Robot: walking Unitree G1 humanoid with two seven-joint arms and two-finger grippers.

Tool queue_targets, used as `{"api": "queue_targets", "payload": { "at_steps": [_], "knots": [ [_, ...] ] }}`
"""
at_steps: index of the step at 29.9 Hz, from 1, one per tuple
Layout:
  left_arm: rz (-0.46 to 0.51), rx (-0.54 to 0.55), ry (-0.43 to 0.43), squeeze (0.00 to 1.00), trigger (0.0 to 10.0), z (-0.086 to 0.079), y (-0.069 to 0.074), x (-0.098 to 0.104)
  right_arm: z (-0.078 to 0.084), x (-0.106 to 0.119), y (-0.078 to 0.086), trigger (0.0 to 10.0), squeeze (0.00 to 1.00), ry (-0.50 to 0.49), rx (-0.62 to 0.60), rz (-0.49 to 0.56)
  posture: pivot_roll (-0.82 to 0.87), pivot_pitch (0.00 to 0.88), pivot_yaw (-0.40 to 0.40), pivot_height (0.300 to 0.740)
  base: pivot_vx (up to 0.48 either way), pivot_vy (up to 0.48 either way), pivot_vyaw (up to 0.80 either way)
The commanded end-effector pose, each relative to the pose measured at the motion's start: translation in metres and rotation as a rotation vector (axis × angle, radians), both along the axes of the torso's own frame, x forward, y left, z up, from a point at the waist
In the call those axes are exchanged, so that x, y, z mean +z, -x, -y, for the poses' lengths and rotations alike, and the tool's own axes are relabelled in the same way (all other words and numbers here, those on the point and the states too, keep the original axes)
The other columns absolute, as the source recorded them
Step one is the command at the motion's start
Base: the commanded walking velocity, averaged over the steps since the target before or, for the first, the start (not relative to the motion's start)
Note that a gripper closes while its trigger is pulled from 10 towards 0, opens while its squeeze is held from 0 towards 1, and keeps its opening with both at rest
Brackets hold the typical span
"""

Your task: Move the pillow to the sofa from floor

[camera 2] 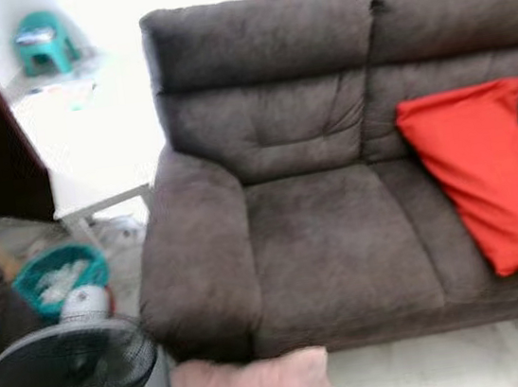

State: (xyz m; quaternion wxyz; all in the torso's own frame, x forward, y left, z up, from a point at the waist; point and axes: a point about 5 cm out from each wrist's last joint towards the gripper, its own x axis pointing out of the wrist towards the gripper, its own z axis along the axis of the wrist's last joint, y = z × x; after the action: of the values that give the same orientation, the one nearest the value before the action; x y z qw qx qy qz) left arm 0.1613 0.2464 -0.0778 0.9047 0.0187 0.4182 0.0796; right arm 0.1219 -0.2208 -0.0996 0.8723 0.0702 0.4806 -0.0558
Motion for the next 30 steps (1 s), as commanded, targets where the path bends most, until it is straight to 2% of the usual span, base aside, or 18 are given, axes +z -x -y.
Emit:
{"api": "queue_targets", "payload": {
  "at_steps": [1, 16, 25, 30],
  "knots": [
    [-0.015, 0.004, 0.006, 0.0, 10.0, 0.0033, 0.0042, -0.0029, 0.0061, 0.0, 0.0044, 10.0, 0.0, 0.011, -0.012, -0.007, 0.07, 0.029, -0.059, 0.74, 0.0, 0.0, 0.0],
    [-0.026, 0.012, -0.014, 0.0, 10.0, 0.0023, 0.0049, -0.0033, 0.0063, 0.0007, 0.003, 10.0, 0.0, 0.025, 0.028, -0.003, 0.07, 0.022, -0.059, 0.74, 0.0, 0.0, 0.0],
    [-0.032, -0.021, -0.039, 0.0, 10.0, 0.0018, 0.0045, -0.0029, 0.0054, 0.0004, 0.0035, 10.0, 0.0, 0.019, 0.036, -0.006, 0.07, 0.012, -0.056, 0.74, 0.0, -0.063, 0.8],
    [-0.031, -0.007, -0.038, 0.0, 10.0, 0.0013, 0.005, -0.003, 0.0053, 0.0001, 0.0041, 10.0, 0.0, 0.017, 0.02, -0.007, 0.07, 0.01, -0.056, 0.74, 0.0, -0.15, 0.0]
  ]
}}
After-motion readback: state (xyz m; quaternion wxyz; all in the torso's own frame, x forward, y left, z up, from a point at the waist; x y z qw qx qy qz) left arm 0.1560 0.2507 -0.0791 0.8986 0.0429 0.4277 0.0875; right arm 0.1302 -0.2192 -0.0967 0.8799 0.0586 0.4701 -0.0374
